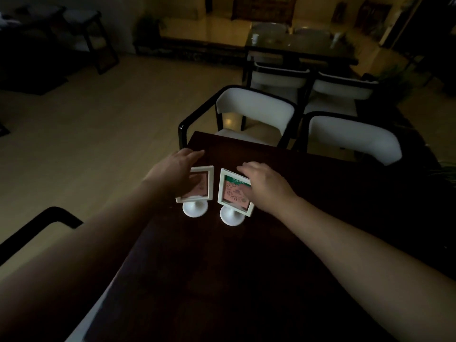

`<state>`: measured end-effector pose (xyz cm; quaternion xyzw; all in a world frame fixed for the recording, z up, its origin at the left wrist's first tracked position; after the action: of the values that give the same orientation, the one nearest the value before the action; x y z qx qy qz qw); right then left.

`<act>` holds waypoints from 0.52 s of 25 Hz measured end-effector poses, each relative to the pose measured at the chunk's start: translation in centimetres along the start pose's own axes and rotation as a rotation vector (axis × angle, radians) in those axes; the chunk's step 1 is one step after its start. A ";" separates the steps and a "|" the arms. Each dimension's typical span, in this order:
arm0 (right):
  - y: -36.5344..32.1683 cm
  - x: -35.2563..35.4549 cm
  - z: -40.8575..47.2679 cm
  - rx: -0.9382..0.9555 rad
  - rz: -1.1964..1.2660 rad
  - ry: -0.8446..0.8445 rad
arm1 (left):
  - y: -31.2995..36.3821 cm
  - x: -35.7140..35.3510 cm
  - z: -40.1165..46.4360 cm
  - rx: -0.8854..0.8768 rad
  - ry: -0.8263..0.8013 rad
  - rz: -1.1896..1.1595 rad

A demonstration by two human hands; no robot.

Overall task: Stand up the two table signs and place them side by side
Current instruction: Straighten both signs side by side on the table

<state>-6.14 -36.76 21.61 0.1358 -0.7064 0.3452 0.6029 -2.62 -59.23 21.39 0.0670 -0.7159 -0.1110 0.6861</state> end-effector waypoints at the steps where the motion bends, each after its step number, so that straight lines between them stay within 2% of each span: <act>1: 0.0 0.4 0.5 -0.035 -0.010 0.008 | -0.4 0.5 0.7 0.008 -0.031 0.028; 6: -0.2 0.5 2.8 -0.219 -0.072 -0.031 | -2.2 1.5 3.8 -0.026 -0.159 0.086; 13: -1.4 -0.9 4.8 -0.340 -0.147 -0.123 | -3.8 -0.3 5.7 -0.118 -0.327 0.054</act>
<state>-8.74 -41.14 21.10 0.1041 -0.7783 0.1672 0.5963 -8.47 -62.40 19.93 -0.0116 -0.8116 -0.1437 0.5662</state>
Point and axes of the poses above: each hand's wrist, its own z-axis towards the middle knuckle, its own x-axis out of the back of the hand, y = z × x, the point moved 4 cm from there along z, towards the middle knuckle, and after that the axes turned 10 degrees about -y, right-handed, at the moved point
